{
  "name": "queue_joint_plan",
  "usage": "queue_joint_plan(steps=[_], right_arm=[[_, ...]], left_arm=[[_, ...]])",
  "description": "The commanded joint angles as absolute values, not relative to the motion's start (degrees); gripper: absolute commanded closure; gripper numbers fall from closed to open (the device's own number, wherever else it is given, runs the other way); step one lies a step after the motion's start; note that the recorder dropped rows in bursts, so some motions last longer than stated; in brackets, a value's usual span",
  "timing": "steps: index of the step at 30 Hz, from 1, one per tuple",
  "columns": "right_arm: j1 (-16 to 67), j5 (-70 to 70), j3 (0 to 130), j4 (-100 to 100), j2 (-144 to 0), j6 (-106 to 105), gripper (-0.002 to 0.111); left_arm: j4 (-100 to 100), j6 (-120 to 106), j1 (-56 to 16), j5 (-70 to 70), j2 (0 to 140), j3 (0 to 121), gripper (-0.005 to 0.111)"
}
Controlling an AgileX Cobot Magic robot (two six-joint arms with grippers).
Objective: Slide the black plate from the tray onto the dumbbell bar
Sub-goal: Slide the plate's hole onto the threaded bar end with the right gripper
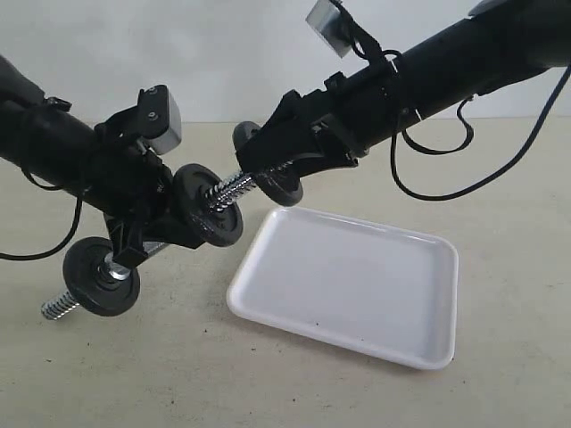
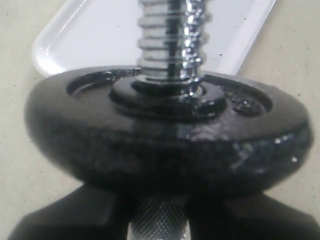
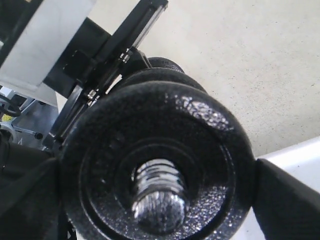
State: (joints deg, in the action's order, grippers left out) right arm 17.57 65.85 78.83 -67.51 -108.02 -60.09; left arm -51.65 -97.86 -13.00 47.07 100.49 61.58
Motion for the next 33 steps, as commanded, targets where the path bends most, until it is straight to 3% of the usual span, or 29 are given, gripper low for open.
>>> queue_joint_plan(steps=[1,33], right_arm=[[18.3,70.0,79.5,-71.4,-106.7,-60.8,0.107],[18.5,70.0,79.5,-71.2,-106.7,-63.7,0.107]], left_arm=[[-64.2,-99.1,-13.2,48.3,98.0,63.3,0.102],[-66.6,-100.9,-13.2,46.1,98.7,61.4,0.102]])
